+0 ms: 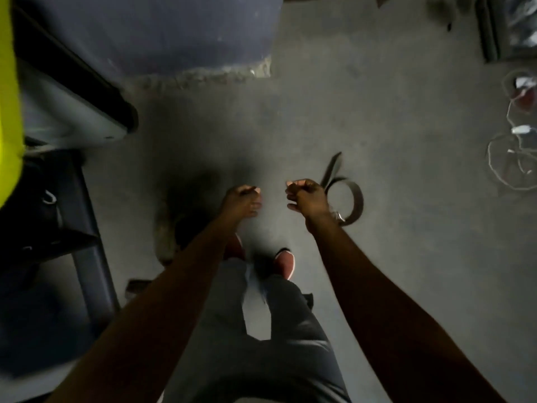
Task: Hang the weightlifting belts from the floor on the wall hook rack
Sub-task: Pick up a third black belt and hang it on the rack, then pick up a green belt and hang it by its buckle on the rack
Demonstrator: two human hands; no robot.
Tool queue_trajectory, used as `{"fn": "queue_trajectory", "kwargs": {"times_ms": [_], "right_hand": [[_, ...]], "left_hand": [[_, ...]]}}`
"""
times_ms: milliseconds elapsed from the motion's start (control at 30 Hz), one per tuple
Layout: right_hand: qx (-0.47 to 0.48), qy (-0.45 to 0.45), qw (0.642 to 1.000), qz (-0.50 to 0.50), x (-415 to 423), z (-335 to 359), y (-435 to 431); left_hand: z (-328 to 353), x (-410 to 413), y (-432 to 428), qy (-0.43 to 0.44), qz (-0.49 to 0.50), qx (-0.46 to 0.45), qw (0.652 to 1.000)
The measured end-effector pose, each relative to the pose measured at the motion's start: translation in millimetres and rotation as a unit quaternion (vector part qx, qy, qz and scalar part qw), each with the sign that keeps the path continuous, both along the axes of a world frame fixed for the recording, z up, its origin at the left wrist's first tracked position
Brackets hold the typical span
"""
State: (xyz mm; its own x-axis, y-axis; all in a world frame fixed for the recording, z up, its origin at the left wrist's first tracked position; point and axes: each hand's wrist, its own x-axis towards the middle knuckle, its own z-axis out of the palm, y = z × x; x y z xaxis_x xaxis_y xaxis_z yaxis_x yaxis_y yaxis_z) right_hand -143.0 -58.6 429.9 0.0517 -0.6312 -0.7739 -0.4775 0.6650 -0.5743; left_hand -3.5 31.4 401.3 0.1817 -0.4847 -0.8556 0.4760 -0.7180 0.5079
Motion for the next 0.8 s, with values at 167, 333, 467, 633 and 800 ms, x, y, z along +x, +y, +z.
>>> {"fn": "queue_trajectory", "kwargs": {"times_ms": [167, 333, 467, 633, 800], "right_hand": [[0.020, 0.048, 0.999, 0.006, -72, -87, 17], [0.031, 0.126, 0.990, 0.058, -153, -198, 19], [0.016, 0.195, 0.968, 0.161, -213, -298, 5], [0.000, 0.244, 0.906, 0.345, -264, -431, -30], [0.005, 0.316, 0.830, 0.460, -279, -513, -51]], "left_hand": [[-78, -47, 13, 0.051, 0.017, 0.053, 0.997], [-159, -102, 5, 0.042, -0.046, 0.063, 0.996], [-238, -154, -5, 0.032, -0.099, 0.070, 0.992], [-350, -202, 0, -0.018, -0.129, 0.077, 0.988], [-414, -218, 1, -0.039, -0.174, 0.091, 0.980]]}}
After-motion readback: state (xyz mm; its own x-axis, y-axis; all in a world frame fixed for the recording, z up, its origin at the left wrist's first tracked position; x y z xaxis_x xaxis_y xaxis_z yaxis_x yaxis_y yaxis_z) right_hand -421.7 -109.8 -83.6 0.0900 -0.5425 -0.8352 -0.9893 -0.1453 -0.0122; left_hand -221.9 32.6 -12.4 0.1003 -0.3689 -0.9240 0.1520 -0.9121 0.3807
